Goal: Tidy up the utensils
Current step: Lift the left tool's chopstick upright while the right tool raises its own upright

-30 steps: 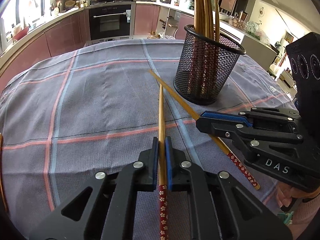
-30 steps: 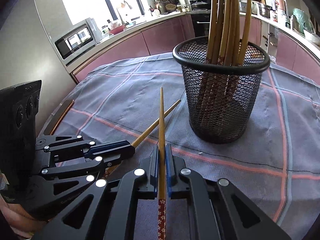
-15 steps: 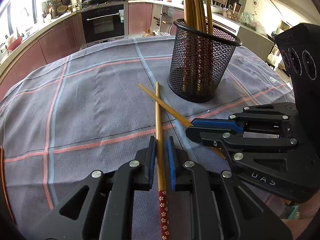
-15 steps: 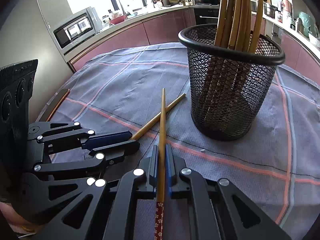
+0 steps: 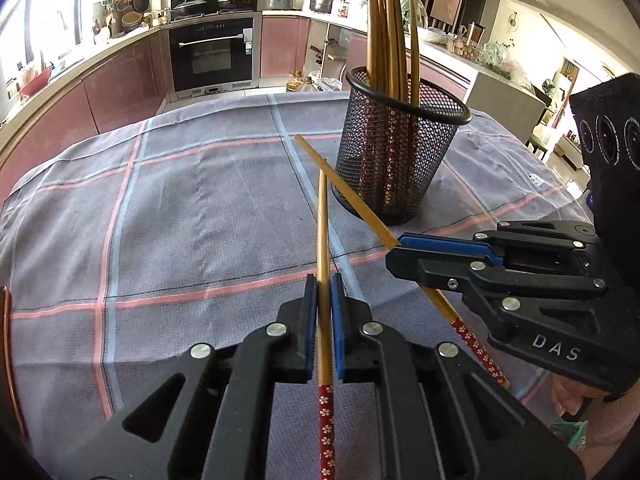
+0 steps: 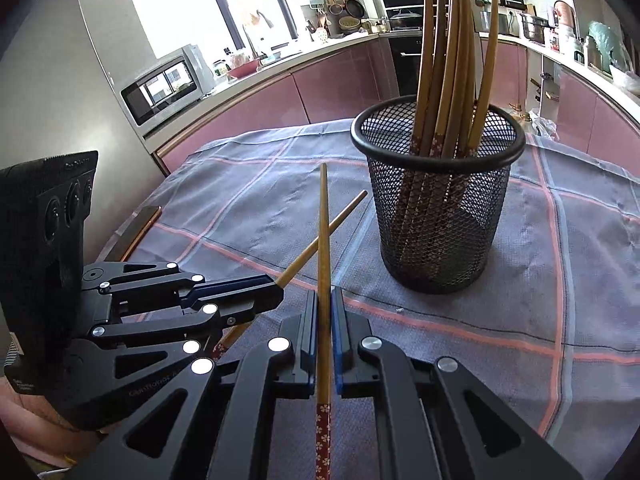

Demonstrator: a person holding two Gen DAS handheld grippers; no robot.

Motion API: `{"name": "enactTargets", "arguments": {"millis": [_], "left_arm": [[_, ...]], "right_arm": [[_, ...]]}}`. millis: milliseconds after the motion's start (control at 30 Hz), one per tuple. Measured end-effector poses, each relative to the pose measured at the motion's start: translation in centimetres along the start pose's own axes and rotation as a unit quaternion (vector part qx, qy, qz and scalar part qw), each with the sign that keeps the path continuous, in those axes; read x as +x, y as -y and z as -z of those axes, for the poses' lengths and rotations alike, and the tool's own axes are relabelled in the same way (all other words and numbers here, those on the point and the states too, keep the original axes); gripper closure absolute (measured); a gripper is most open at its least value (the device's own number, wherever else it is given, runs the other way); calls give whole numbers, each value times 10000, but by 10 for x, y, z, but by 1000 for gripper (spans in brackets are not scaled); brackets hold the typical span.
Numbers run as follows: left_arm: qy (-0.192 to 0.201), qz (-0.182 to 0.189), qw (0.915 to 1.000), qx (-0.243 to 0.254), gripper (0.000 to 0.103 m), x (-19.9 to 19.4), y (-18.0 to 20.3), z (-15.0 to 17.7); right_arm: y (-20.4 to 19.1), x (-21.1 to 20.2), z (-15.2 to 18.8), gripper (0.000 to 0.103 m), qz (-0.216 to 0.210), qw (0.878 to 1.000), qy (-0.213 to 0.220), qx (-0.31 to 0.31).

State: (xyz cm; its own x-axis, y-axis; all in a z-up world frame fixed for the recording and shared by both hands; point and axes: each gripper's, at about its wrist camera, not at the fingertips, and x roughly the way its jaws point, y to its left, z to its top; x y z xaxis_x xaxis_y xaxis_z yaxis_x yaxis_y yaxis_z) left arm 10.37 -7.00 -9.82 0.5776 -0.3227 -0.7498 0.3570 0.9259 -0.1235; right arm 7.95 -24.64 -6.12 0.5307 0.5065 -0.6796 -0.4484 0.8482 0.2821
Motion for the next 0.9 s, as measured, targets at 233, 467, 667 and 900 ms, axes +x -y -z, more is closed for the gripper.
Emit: {"name": "enactTargets", "arguments": {"millis": [233, 467, 667, 900], "left_arm": [[177, 225, 9996, -67, 95, -18, -2, -5], [340, 410, 9985, -106, 95, -33, 0, -9], [433, 522, 9976, -137, 95, -41, 0, -11], [560, 658, 9962, -145, 95, -49, 0, -14]], "right_arm": [[-2, -21, -4, 97, -91, 9995, 296, -15], [0, -39, -8, 97, -134, 9983, 566, 35], [1, -51, -10, 97, -119, 9971, 750, 63], [3, -62, -13, 97, -79, 9957, 915, 85]]}}
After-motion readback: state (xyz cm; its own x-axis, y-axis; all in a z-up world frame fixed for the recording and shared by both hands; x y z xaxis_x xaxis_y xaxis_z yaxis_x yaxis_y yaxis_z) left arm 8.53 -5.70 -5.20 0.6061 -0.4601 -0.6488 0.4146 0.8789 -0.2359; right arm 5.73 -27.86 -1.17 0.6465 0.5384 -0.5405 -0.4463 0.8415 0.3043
